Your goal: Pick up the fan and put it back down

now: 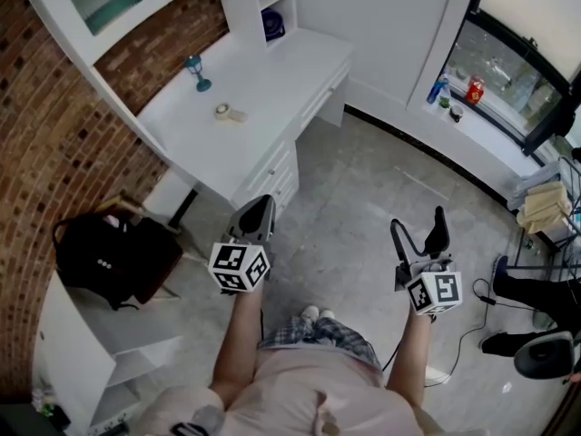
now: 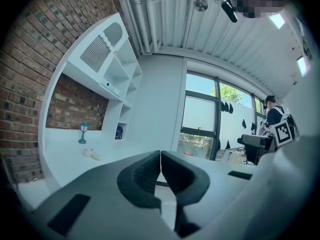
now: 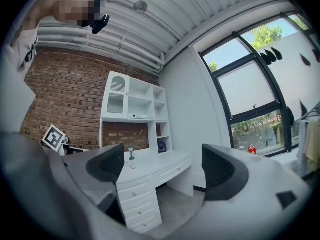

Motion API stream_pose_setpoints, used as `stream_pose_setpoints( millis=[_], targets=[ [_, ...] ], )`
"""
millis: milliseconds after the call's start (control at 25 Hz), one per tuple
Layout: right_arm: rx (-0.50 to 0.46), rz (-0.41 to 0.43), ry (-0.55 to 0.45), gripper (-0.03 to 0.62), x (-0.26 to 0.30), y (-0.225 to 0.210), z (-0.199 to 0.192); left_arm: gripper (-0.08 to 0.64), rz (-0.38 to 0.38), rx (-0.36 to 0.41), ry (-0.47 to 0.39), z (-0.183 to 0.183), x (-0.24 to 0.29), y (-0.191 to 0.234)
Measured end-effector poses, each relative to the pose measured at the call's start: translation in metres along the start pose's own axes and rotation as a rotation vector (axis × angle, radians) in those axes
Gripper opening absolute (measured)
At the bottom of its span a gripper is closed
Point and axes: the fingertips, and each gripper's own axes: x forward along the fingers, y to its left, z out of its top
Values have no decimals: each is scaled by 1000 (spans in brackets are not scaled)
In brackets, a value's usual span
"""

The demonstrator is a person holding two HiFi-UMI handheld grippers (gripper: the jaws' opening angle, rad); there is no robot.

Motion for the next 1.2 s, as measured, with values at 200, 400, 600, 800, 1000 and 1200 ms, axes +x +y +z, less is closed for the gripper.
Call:
stream_pose_setpoints(
  millis=[200, 400, 600, 800, 1000, 1200],
  targets=[
    [-1, -21, -13, 476, 10, -5, -3, 29, -6, -3, -1, -3, 7, 9],
    [-9, -29, -20, 476, 20, -6, 0, 29, -2, -2, -7, 2, 18, 20],
    [-5, -26, -18, 476, 37, -15, -2, 29, -9, 6, -10, 5, 36, 22],
    [-10, -8, -25, 475, 64, -27, -6, 29, 10, 8, -12, 2, 63, 33],
    [1, 11, -16, 474, 114, -60, -18, 28, 36, 7, -11, -2, 116, 48],
    [28, 49, -34, 474, 209, -115, -40, 29, 91, 21, -19, -7, 203, 85]
  ],
)
